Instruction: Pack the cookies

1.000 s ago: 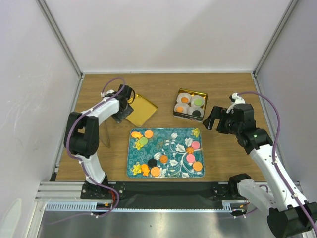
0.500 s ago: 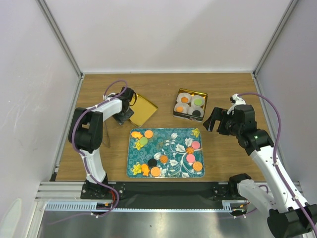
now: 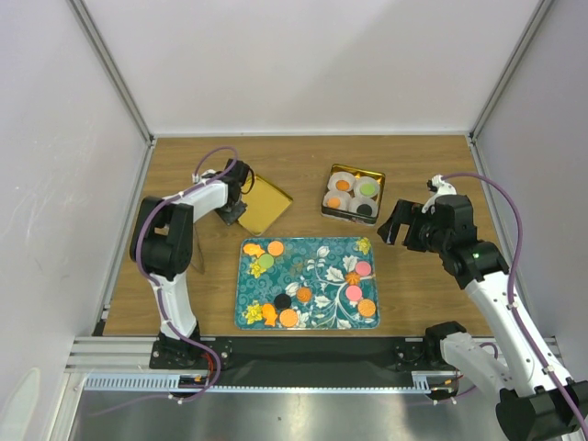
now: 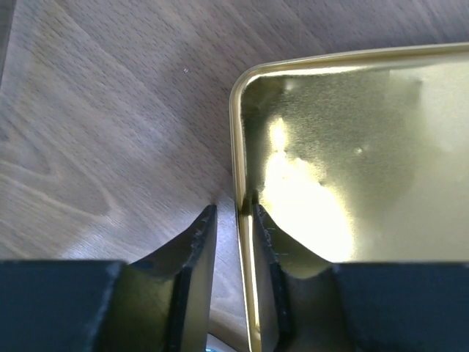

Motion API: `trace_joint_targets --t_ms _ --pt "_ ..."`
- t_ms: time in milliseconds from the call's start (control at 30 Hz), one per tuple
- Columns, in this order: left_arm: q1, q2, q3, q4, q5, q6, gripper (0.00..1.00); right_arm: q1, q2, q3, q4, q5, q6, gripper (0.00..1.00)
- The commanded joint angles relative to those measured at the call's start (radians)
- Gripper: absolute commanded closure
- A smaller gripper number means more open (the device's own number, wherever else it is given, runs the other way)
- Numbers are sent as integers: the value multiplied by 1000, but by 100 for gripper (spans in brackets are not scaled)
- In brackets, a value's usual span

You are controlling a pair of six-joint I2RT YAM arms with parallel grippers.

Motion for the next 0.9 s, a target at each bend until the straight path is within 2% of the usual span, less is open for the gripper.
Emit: trace_joint_targets --t_ms 0,300,667,867 --pt "0 26 38 42 13 -8 72 -3 -18 34 -12 20 -18 0" --pt "17 11 67 91 49 20 100 -3 -12 43 -15 23 -22 0" --pt "44 -61 171 113 45 187 100 -2 42 69 34 -50 -22 0" --pt "44 -178 98 188 114 288 100 47 123 116 96 -69 -37 0"
